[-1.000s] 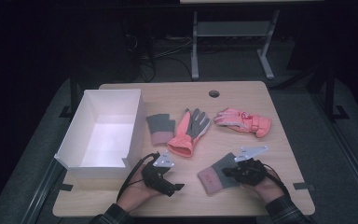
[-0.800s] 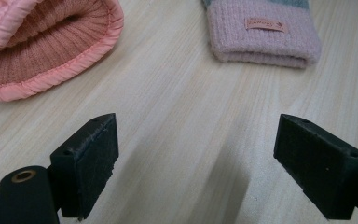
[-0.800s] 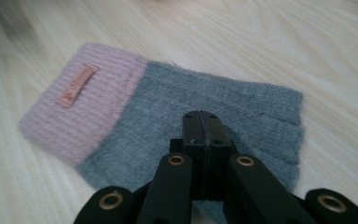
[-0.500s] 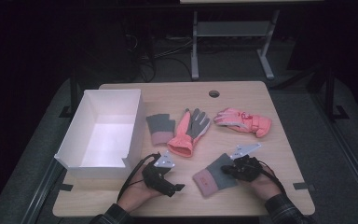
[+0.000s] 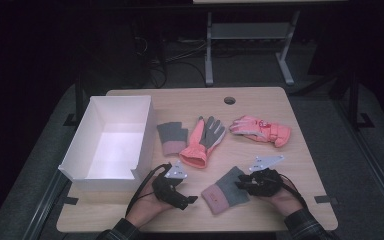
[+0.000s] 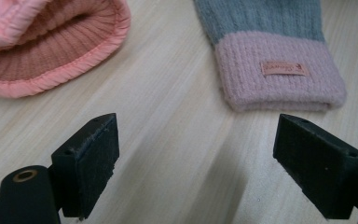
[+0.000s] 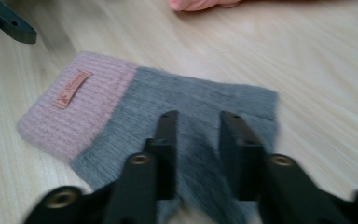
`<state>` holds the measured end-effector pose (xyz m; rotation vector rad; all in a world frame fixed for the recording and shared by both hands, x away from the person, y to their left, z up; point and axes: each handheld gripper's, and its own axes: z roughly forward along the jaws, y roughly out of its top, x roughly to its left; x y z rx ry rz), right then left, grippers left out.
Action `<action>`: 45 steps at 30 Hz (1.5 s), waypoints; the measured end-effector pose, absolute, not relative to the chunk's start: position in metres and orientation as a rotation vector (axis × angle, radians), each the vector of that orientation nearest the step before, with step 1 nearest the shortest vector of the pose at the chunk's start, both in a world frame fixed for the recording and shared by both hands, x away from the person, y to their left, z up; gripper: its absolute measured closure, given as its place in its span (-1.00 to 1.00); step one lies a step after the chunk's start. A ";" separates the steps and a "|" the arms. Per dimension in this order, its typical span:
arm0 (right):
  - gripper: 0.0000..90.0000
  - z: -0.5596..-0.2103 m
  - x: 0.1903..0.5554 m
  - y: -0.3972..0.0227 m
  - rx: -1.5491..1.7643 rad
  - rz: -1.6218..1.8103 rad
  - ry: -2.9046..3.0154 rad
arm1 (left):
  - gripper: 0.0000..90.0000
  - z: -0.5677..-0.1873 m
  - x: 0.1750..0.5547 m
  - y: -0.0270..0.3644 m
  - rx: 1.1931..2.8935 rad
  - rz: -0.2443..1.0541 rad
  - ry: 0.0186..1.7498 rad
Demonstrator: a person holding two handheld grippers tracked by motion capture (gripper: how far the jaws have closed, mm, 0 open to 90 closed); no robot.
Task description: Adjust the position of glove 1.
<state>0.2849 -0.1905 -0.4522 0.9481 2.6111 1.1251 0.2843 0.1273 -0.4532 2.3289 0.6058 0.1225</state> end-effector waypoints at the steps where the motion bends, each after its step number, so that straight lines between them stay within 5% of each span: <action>1: 0.26 -0.451 0.284 -0.193 0.976 1.127 2.593 | -0.69 -0.452 0.285 0.128 2.327 0.130 0.615; 3: 0.16 -0.451 0.283 -0.195 1.003 1.125 2.582 | -0.69 -0.452 0.285 0.127 2.311 0.134 0.640; 4: -0.14 -0.450 0.282 -0.200 1.033 1.111 2.557 | -0.68 -0.449 0.287 0.128 2.316 0.145 0.652; 11: -0.60 -0.455 0.276 -0.214 1.103 1.043 2.495 | -0.68 -0.435 0.295 0.126 2.277 0.184 0.743; 27: -0.68 -0.458 0.263 -0.246 1.144 1.027 2.484 | -0.66 -0.416 0.344 0.114 2.229 0.302 0.959; 45: -0.68 -0.458 0.263 -0.248 1.161 1.045 2.484 | -0.11 -0.418 0.416 0.120 2.128 0.458 1.252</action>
